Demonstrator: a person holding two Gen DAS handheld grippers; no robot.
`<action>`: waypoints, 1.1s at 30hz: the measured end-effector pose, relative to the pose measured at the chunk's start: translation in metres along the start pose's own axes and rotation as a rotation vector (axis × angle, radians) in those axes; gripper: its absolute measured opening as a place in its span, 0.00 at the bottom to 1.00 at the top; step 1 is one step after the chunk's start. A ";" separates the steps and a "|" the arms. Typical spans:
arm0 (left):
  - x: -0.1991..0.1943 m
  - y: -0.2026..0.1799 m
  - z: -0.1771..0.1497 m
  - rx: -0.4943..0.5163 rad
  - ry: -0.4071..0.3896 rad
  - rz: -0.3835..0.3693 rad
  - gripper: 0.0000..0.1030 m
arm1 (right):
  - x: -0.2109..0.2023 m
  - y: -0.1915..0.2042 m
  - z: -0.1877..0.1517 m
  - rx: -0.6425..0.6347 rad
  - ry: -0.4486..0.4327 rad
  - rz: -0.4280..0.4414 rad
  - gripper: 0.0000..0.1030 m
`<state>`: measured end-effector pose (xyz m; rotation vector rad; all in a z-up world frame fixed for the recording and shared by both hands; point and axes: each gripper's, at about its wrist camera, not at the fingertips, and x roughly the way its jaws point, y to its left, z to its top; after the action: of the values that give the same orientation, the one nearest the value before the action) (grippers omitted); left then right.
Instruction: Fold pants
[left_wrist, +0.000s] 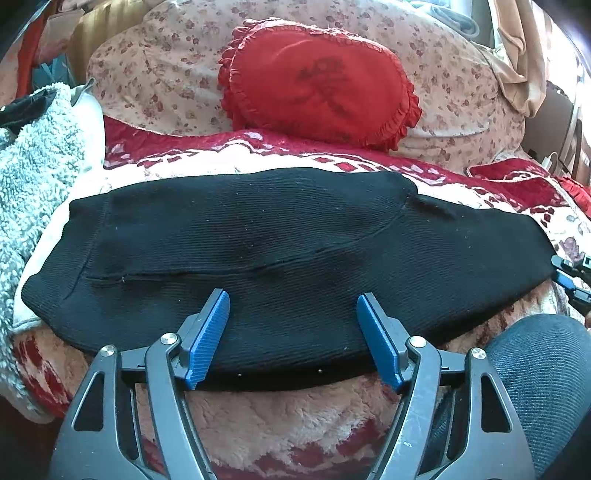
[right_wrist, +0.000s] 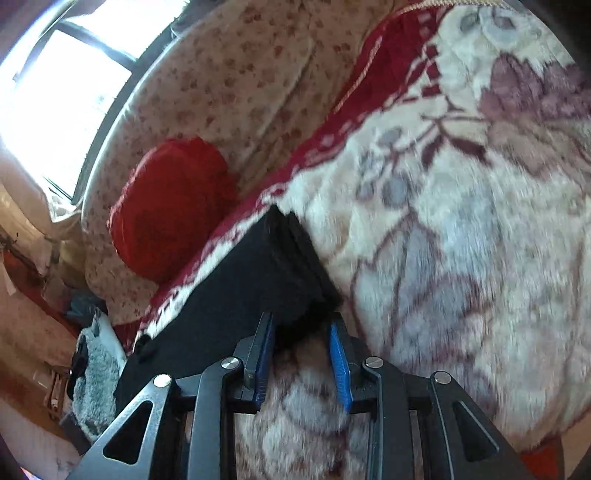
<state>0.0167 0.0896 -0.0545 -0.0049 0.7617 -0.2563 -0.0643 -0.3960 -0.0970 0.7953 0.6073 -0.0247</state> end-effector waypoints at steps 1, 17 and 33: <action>0.000 0.000 0.000 0.000 0.000 -0.001 0.70 | 0.001 -0.003 0.001 0.021 -0.006 0.006 0.27; 0.000 -0.005 0.002 -0.005 0.025 0.021 0.71 | 0.006 -0.010 0.002 0.055 0.015 0.020 0.22; 0.007 -0.015 0.010 -0.013 0.113 0.085 0.79 | 0.005 -0.003 -0.001 -0.014 0.020 -0.031 0.21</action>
<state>0.0250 0.0723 -0.0504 0.0292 0.8738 -0.1719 -0.0618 -0.3961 -0.1021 0.7735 0.6380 -0.0408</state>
